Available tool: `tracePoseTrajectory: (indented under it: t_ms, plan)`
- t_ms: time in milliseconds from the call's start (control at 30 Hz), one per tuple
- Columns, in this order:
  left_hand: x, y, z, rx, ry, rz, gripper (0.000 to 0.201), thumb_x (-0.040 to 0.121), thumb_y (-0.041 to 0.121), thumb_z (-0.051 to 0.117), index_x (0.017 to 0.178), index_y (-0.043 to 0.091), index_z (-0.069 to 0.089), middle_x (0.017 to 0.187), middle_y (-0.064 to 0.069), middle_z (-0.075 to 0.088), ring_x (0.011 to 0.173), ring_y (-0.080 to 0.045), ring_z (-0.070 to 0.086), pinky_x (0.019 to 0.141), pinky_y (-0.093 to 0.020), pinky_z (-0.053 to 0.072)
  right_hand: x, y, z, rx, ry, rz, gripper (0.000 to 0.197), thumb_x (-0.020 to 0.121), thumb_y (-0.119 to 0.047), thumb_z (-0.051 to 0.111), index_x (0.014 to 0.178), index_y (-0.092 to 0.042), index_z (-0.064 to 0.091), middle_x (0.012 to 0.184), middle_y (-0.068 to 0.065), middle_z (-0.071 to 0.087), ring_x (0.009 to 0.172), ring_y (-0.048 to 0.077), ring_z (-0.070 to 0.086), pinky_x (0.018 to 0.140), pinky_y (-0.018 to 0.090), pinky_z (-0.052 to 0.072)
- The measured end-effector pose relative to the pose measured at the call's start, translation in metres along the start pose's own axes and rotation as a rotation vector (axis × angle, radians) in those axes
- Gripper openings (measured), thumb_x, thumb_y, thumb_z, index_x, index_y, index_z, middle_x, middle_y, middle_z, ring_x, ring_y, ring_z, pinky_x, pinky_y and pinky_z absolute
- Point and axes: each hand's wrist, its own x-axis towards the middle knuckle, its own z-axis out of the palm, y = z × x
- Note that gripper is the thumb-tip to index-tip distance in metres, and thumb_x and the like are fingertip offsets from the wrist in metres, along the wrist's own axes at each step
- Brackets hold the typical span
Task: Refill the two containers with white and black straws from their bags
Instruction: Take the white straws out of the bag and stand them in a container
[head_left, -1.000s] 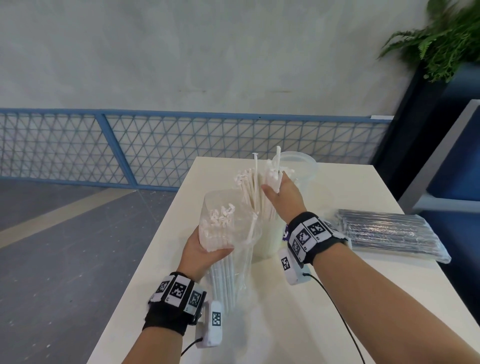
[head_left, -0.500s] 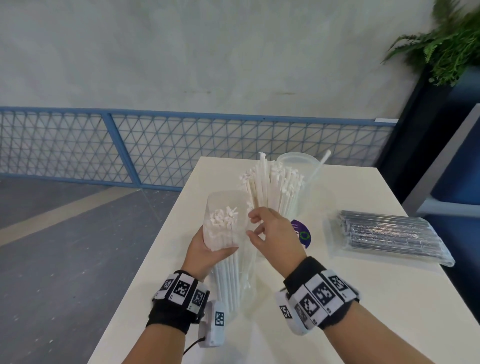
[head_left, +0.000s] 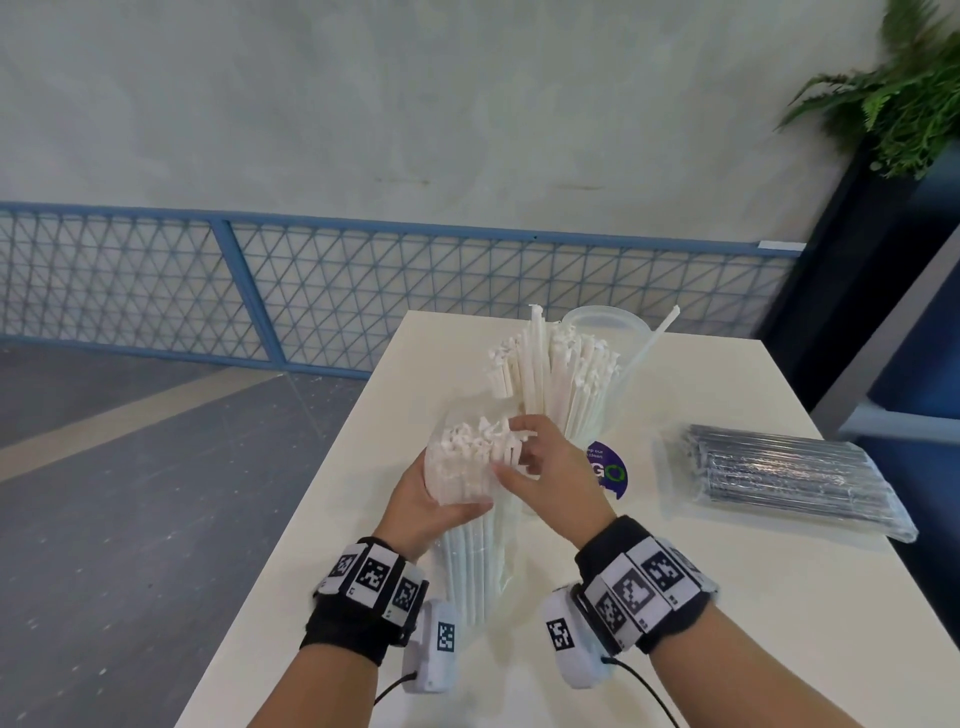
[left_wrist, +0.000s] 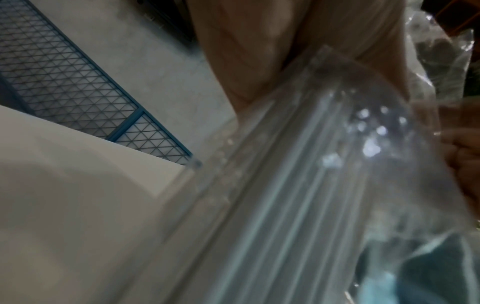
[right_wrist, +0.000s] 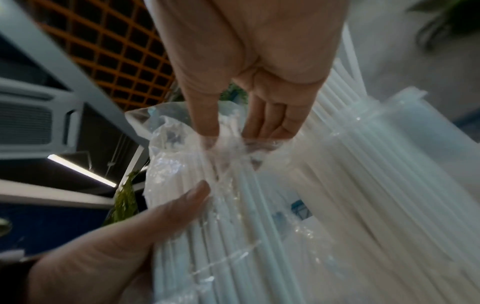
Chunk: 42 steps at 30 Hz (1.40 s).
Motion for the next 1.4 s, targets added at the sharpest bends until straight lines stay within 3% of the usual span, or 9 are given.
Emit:
tracePoseTrajectory:
  t_ms: [167,333,400,500,667,867,1033,1133,1400]
  plan:
    - [0.001,0.006,0.004,-0.01,-0.096,-0.014,0.079,0.048,0.018,0.084,0.121,0.018,0.053,0.111,0.0,0.069,0.107,-0.014,0.065,0.081,-0.024,0.053,0.003,0.002,0.001,-0.058,-0.154,-0.041,0.048,0.076,-0.025,0.074,0.119,-0.017,0.055,0.094,-0.017,0.062,0.083,-0.01,0.055,0.073,-0.001,0.039]
    - [0.002,0.008,0.01,0.052,-0.121,-0.028,0.089,0.045,0.023,0.085,0.126,0.022,0.046,0.122,-0.003,0.062,0.112,-0.014,0.061,0.085,-0.03,0.054,0.005,0.01,0.007,0.14,-0.183,0.124,0.043,0.072,-0.016,0.078,0.112,-0.014,0.063,0.109,0.002,0.069,0.103,0.014,0.063,0.091,0.025,0.049]
    - [0.003,0.009,0.011,0.067,-0.129,-0.028,0.093,0.044,0.024,0.085,0.128,0.02,0.045,0.122,-0.002,0.061,0.112,-0.012,0.06,0.087,-0.03,0.054,0.002,0.01,0.011,0.207,-0.158,0.15,0.036,0.071,-0.012,0.078,0.103,-0.018,0.064,0.104,0.0,0.07,0.1,0.014,0.064,0.088,0.024,0.05]
    - [0.003,0.01,0.011,0.06,-0.113,-0.06,0.081,0.045,0.02,0.085,0.119,0.023,0.051,0.114,0.001,0.065,0.103,-0.007,0.064,0.077,-0.022,0.054,-0.003,0.01,0.017,0.315,-0.083,0.157,0.034,0.069,-0.017,0.077,0.098,-0.027,0.062,0.096,-0.007,0.069,0.093,0.005,0.064,0.082,0.016,0.05]
    - [0.002,0.009,0.014,0.089,-0.065,-0.077,0.049,0.064,-0.013,0.077,0.1,0.016,0.061,0.092,0.005,0.07,0.081,0.001,0.068,0.067,-0.014,0.052,-0.008,0.012,0.021,0.351,0.085,0.167,0.03,0.079,-0.015,0.072,0.107,-0.016,0.062,0.102,0.001,0.069,0.1,0.016,0.064,0.086,0.024,0.052]
    - [0.003,0.005,0.013,0.111,-0.02,-0.108,0.032,0.069,-0.011,0.073,0.085,0.016,0.065,0.068,0.011,0.072,0.068,0.003,0.068,0.06,-0.01,0.05,0.004,-0.004,0.002,0.466,0.254,0.17,0.03,0.083,-0.021,0.067,0.107,-0.003,0.063,0.103,0.011,0.071,0.098,0.022,0.067,0.091,0.044,0.052]
    - [0.004,0.002,0.006,0.13,0.009,-0.126,0.03,0.072,-0.01,0.071,0.09,0.013,0.068,0.086,0.003,0.072,0.08,-0.007,0.068,0.072,-0.015,0.052,0.018,-0.026,-0.03,0.649,0.432,0.114,0.03,0.086,-0.019,0.062,0.103,0.006,0.061,0.095,0.016,0.07,0.091,0.025,0.068,0.082,0.033,0.055]
    - [0.004,0.0,0.007,0.139,0.039,-0.115,0.028,0.071,-0.012,0.071,0.085,0.012,0.067,0.082,0.0,0.07,0.072,-0.002,0.067,0.07,-0.017,0.051,0.019,-0.03,-0.033,0.716,0.459,0.125,0.031,0.085,-0.016,0.064,0.106,0.006,0.061,0.1,0.018,0.069,0.094,0.026,0.067,0.086,0.034,0.054]
    - [0.0,0.003,0.014,0.178,-0.005,-0.069,0.026,0.071,-0.004,0.075,0.075,0.02,0.069,0.071,0.008,0.074,0.074,-0.004,0.069,0.069,-0.015,0.053,0.007,-0.013,-0.013,0.684,0.274,0.25,0.037,0.071,-0.008,0.076,0.106,-0.004,0.066,0.101,0.007,0.071,0.098,0.018,0.066,0.083,0.026,0.054]
